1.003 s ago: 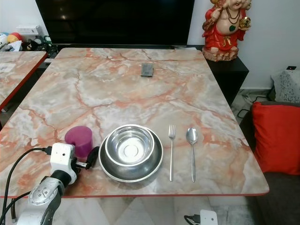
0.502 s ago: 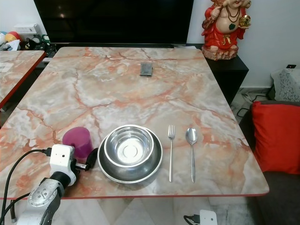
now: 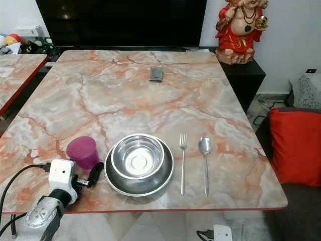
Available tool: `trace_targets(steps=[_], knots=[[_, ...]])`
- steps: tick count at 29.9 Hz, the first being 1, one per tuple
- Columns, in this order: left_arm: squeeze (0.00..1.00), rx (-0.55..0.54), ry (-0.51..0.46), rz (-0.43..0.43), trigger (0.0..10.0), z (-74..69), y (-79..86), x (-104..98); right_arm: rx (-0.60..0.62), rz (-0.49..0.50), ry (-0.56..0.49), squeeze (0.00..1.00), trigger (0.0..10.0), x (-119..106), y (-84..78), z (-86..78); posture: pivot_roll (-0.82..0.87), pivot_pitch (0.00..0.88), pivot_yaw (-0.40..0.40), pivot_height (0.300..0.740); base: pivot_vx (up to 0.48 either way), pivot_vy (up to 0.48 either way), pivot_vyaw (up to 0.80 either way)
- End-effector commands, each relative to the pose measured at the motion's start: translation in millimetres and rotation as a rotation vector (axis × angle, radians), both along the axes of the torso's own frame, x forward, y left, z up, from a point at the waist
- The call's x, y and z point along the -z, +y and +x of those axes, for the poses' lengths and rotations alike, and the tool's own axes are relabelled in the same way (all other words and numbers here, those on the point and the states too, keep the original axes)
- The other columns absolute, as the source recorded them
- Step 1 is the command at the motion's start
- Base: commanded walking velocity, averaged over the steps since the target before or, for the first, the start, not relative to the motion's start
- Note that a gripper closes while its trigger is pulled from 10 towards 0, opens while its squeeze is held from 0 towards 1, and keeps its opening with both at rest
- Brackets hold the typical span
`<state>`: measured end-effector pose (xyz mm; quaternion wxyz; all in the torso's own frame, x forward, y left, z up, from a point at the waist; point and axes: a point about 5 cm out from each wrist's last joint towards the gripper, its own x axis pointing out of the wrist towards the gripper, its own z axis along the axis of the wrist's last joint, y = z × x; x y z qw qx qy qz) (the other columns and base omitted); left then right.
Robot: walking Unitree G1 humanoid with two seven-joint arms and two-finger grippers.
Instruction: Setting the table
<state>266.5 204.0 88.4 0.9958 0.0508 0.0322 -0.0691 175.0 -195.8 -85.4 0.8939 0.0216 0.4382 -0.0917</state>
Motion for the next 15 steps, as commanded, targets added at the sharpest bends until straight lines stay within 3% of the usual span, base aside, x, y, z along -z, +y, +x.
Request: trace_targets(steps=[1,6,15], knots=[[0.0,0.002,0.004,0.0,10.0,-5.0,2.9,-2,-0.002,-0.002,0.017,0.0,10.0,2,-0.6,-4.1,0.0,0.11,-0.018,0.74,0.0,0.0,0.0],[0.0,0.005,-0.005,-0.005,10.0,-9.4,3.8,-5,-0.003,-0.002,0.017,0.0,10.0,2,-0.5,-4.0,0.0,0.107,-0.018,0.74,0.0,0.0,0.0],[0.0,0.02,-0.036,-0.018,10.0,-35.0,7.3,-15,-0.01,-0.002,0.02,0.0,10.0,2,0.4,-3.5,0.01,0.103,-0.02,0.74,0.0,0.0,0.0]])
